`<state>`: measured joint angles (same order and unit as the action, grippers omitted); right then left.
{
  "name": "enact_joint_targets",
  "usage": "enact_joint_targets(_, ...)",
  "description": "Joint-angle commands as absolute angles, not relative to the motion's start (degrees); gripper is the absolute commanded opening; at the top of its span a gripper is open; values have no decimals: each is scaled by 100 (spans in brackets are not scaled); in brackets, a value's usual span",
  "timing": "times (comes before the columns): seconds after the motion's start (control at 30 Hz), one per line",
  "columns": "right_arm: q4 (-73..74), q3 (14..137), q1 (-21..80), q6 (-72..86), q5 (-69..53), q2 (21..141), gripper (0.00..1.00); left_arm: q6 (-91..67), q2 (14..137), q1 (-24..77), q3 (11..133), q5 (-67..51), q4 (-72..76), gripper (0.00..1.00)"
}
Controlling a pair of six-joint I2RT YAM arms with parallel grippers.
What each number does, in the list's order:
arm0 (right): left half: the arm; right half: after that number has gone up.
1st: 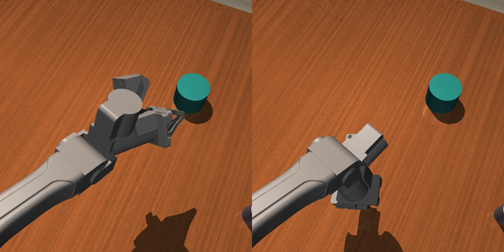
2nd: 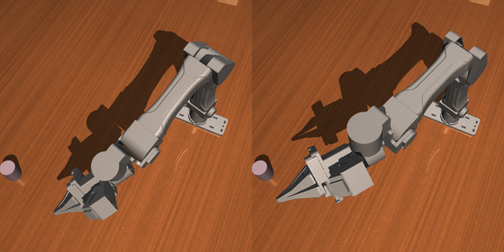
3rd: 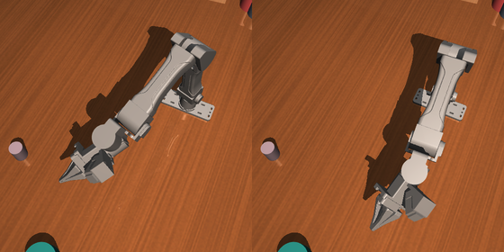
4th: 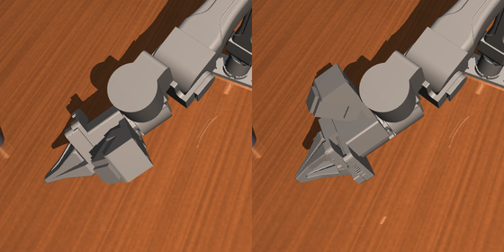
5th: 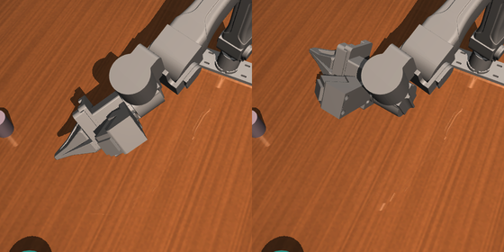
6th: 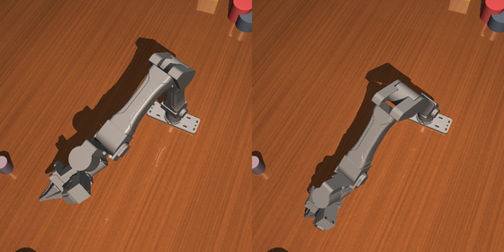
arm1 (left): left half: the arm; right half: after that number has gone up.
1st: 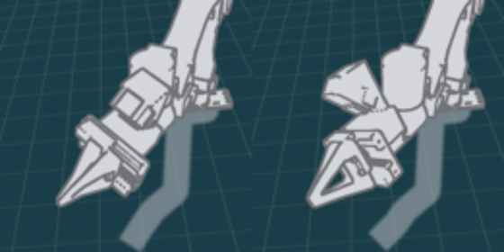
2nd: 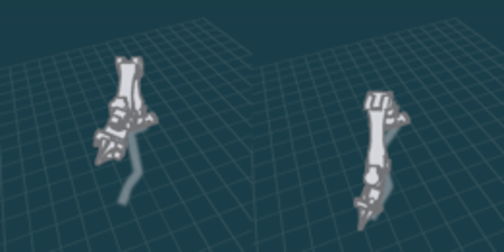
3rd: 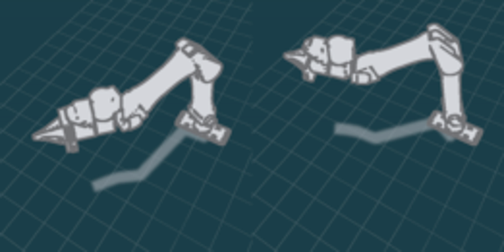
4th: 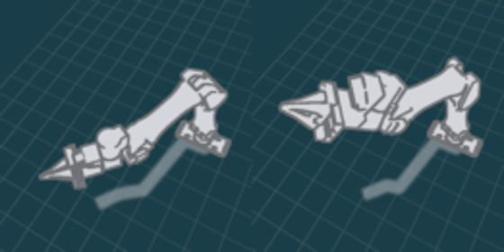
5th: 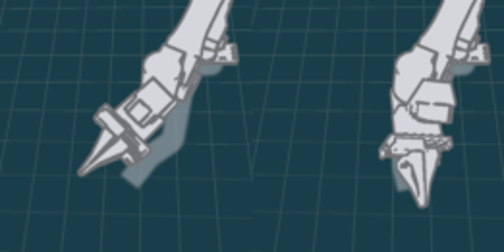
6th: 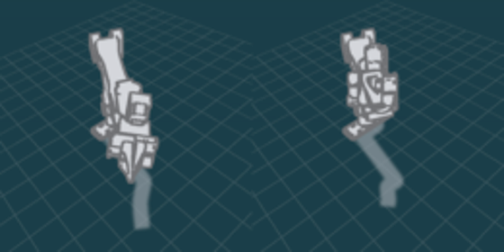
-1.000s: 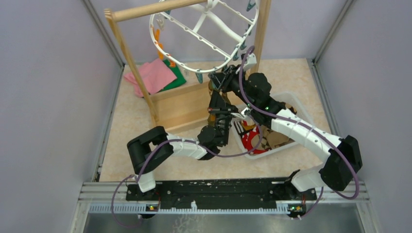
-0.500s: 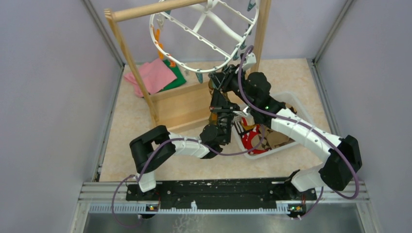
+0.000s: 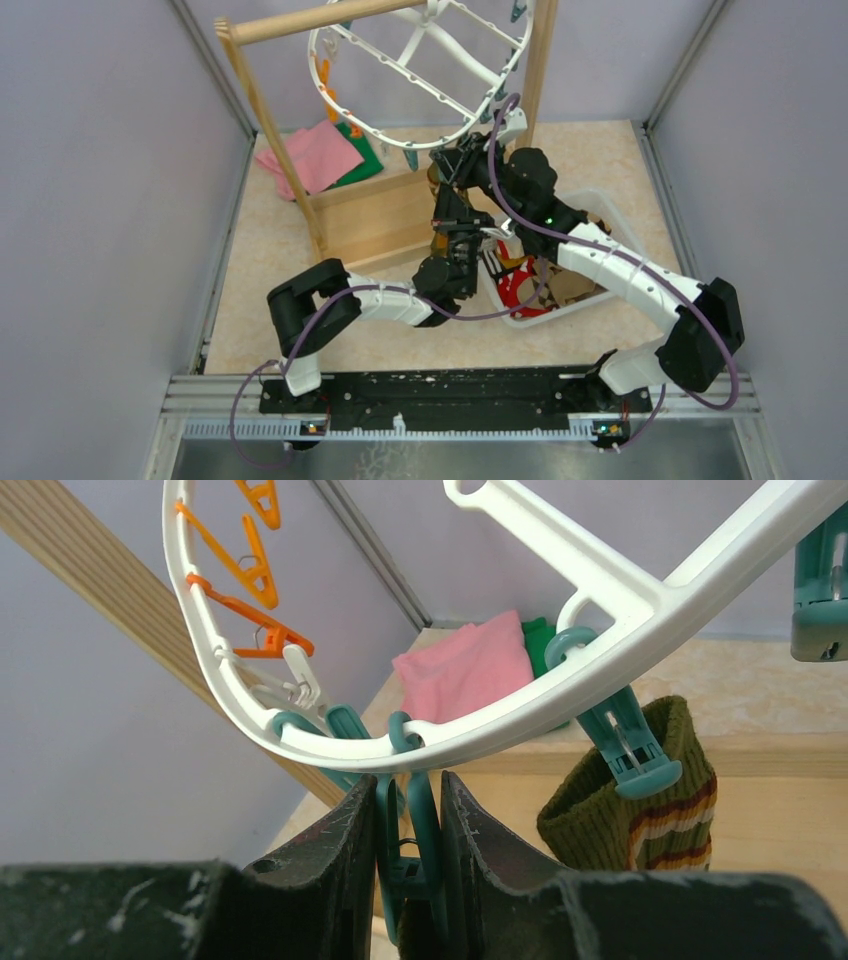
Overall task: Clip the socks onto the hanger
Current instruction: Clamp the sock onto the hanger.
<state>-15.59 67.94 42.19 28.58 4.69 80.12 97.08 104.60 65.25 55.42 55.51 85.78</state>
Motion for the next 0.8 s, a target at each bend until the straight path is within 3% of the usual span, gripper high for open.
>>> enact_joint_targets(0.0, -995, 6935, 4227, 2969, 461, 8176, 11, 9589, 10422, 6583, 5808, 5584, 10131, 0)
enact_joint_targets(0.23, -984, 6970, 4224, 3016, 349, 8167, 32, 9571, 10393, 6583, 5818, 5599, 10120, 0)
enact_joint_targets(0.4, -992, 6967, 4220, 3009, 335, 8151, 44, 9571, 10394, 6583, 5801, 5618, 10163, 18)
enact_joint_targets(0.5, -1009, 6972, 4219, 2998, 346, 8151, 47, 9576, 10371, 6583, 5793, 5625, 10185, 20)
enact_joint_targets(0.57, -1031, 6980, 4208, 2983, 343, 8146, 50, 9580, 10358, 6583, 5784, 5633, 10195, 31)
enact_joint_targets(0.67, -1072, 6979, 4172, 2924, 330, 8103, 55, 9545, 10342, 6590, 5730, 5677, 10210, 58)
enact_joint_targets(0.77, -1053, 6939, 4107, 2868, 339, 8005, 64, 9370, 10258, 6628, 5581, 5752, 10175, 76)
